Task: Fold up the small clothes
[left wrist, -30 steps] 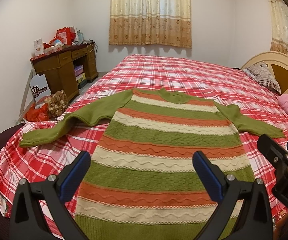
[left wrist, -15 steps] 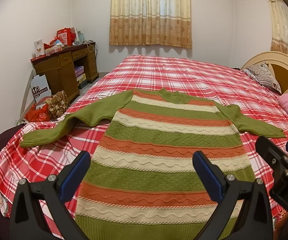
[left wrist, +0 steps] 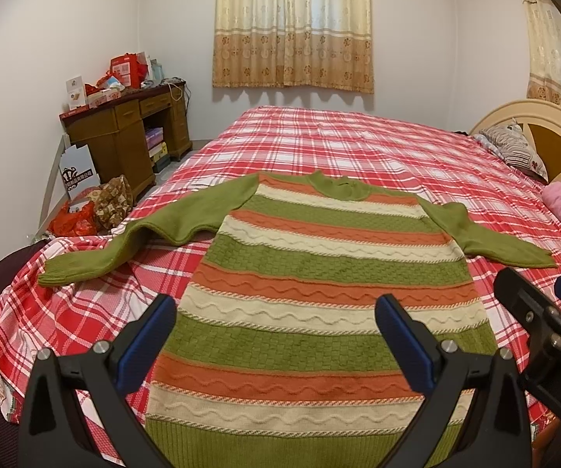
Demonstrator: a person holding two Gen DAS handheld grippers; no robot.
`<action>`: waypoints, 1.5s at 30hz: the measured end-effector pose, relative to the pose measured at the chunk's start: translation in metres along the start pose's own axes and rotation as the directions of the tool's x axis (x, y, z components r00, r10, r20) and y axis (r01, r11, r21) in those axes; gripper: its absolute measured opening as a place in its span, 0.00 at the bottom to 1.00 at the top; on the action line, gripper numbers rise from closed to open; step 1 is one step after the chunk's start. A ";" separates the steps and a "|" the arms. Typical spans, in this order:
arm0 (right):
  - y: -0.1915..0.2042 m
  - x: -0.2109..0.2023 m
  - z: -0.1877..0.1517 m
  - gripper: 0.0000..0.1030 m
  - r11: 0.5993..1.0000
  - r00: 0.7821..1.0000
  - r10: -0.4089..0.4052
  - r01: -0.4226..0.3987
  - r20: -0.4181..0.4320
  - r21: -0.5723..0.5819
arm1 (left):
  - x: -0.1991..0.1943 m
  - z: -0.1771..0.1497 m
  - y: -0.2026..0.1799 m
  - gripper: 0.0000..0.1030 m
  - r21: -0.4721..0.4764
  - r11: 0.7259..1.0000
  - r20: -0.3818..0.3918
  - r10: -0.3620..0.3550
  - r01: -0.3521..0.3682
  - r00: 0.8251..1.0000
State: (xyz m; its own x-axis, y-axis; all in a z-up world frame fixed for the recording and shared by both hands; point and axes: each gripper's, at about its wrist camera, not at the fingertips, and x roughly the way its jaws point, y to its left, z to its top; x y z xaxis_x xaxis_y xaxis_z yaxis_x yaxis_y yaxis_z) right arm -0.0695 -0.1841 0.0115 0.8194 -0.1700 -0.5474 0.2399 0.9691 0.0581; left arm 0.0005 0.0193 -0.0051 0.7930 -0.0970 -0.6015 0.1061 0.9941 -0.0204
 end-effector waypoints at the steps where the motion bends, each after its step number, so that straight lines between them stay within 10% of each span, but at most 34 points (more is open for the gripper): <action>1: 0.000 0.000 0.000 0.99 1.000 1.000 0.001 -0.001 0.000 0.000 | 0.001 0.000 -0.001 1.00 0.001 1.000 0.000 0.000 0.000 1.000; 29: -0.004 0.009 -0.001 0.99 1.000 0.999 -0.013 0.013 -0.029 0.001 | 0.004 -0.003 -0.004 1.00 0.012 1.000 -0.008 0.006 -0.006 1.000; 45: -0.051 0.067 0.043 0.99 0.985 0.985 -0.169 0.170 -0.047 0.014 | 0.065 0.025 -0.013 1.00 0.039 0.997 0.010 0.060 -0.060 0.998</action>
State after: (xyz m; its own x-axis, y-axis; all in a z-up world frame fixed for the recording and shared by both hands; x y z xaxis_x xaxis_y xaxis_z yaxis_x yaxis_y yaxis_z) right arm -0.0041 -0.2522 0.0078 0.7419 -0.3228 -0.5877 0.3829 0.9235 -0.0239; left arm 0.0658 -0.0013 -0.0243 0.8041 -0.0381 -0.5932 0.0816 0.9956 0.0466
